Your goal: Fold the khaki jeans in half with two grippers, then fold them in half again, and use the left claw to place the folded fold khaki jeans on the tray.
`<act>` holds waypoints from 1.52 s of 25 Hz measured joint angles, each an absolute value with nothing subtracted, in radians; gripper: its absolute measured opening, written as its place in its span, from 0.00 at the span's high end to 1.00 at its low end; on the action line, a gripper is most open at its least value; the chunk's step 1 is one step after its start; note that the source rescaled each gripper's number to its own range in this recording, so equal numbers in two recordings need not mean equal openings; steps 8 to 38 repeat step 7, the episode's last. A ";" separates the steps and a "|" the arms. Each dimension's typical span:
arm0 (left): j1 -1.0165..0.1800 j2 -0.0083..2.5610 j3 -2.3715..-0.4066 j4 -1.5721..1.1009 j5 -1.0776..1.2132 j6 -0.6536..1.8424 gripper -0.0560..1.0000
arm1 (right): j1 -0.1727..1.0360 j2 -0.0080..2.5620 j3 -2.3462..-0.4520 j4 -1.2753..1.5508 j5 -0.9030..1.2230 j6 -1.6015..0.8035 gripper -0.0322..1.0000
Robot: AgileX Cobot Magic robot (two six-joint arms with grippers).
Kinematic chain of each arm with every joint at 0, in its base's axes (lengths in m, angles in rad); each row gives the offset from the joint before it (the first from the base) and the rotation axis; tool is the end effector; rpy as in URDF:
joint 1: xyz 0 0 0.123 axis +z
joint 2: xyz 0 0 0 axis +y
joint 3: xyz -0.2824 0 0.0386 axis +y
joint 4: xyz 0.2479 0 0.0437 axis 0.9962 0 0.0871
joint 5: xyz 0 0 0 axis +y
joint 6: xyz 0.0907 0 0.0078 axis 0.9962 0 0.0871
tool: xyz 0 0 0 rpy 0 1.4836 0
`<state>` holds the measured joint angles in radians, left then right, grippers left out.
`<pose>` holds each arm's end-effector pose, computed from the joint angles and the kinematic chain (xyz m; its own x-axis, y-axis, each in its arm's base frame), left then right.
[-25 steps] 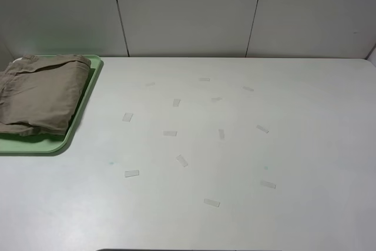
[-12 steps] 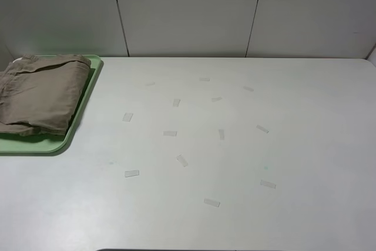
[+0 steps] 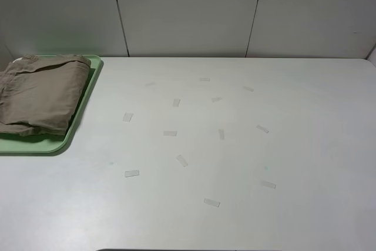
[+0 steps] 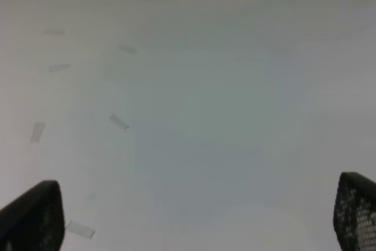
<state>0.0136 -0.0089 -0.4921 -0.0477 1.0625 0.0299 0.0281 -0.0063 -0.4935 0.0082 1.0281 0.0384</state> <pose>-0.0054 -0.0039 0.2749 -0.4561 0.0005 -0.8899 0.0265 0.9996 -0.0131 -0.0038 0.0005 0.2780 -0.4278 0.0306 -0.9033 -0.0162 0.9990 0.0415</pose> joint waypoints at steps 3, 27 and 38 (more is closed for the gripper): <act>0.014 -0.009 -0.492 -0.048 1.062 0.030 0.00 | 0.028 -0.006 -0.493 0.008 1.028 0.038 0.00; 0.014 -0.009 -0.492 -0.048 1.062 0.030 0.00 | 0.028 -0.006 -0.493 0.008 1.028 0.038 0.00; 0.014 -0.009 -0.492 -0.048 1.062 0.030 0.00 | 0.028 -0.006 -0.493 0.008 1.028 0.038 0.00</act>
